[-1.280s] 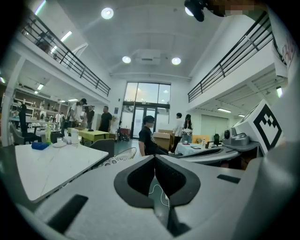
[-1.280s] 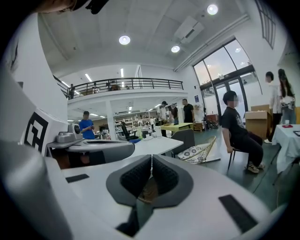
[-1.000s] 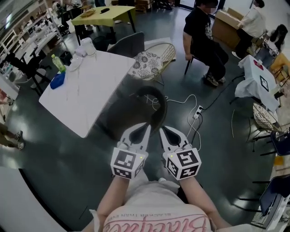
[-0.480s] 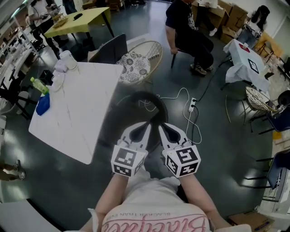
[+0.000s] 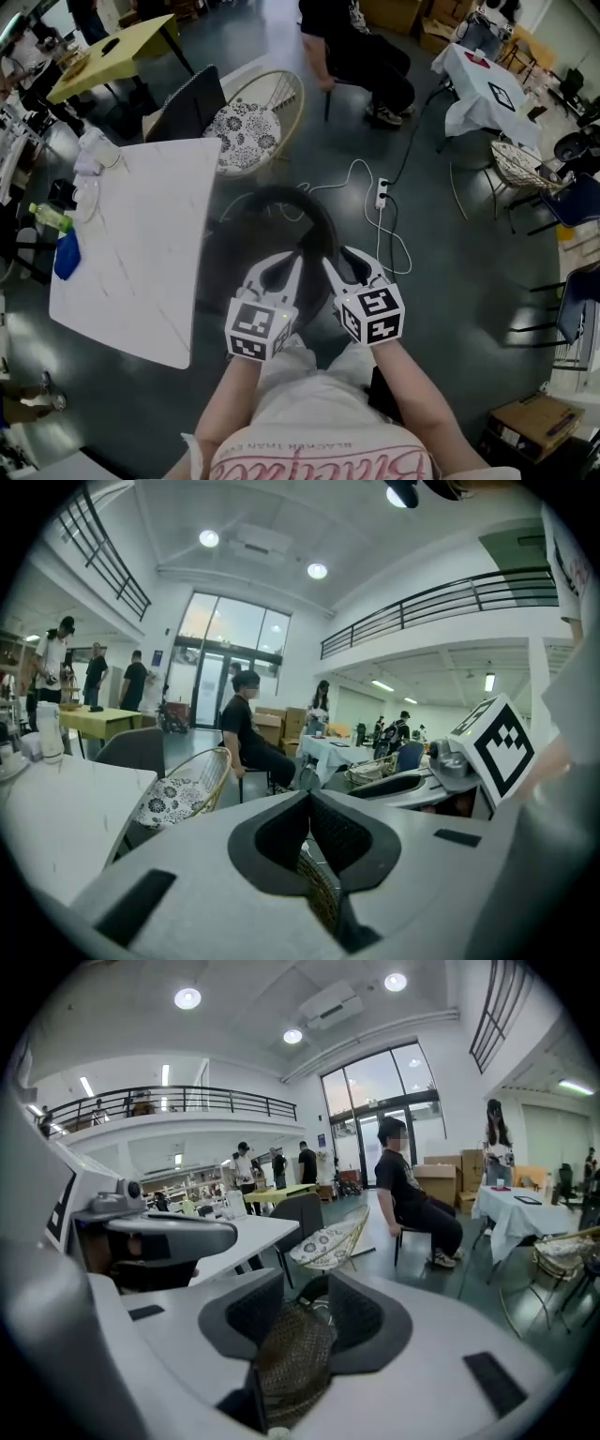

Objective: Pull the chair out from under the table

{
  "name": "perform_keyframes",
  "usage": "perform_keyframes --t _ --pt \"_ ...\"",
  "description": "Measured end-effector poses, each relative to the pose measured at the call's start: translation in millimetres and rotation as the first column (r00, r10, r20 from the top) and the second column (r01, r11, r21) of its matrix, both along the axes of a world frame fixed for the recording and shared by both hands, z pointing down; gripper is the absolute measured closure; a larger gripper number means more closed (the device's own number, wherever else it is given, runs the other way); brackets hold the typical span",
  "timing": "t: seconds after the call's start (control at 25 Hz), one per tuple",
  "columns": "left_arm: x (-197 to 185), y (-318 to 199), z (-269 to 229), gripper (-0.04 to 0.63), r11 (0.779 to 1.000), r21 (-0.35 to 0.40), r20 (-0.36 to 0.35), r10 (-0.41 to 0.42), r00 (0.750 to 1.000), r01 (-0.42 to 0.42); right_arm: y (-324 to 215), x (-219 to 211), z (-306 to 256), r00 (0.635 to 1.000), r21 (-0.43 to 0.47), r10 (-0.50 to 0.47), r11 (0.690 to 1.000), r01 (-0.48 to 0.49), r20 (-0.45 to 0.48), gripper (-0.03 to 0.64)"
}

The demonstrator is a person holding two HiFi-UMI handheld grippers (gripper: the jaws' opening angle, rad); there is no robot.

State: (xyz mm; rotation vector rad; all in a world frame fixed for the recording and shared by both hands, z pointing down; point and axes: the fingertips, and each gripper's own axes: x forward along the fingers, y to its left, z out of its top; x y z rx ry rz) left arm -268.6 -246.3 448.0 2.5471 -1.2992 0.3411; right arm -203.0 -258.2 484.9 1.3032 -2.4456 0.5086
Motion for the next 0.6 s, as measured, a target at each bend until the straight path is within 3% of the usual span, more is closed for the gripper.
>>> perform_keyframes --t 0.24,0.4,0.6 --pt "14 -13 44 0.591 0.997 -0.076 0.018 0.033 0.999 -0.031 -12 23 92 0.995 -0.197 0.07 0.977 -0.083 -0.075 0.48" --pt "25 -8 80 0.591 0.986 -0.147 0.042 0.081 0.996 -0.074 -9 34 151 0.985 -0.349 0.133 0.923 -0.162 -0.108 0.48" --pt "33 -8 113 0.591 0.971 -0.213 0.05 0.12 0.992 -0.107 -7 47 199 0.97 -0.439 0.198 0.865 -0.241 -0.142 0.48"
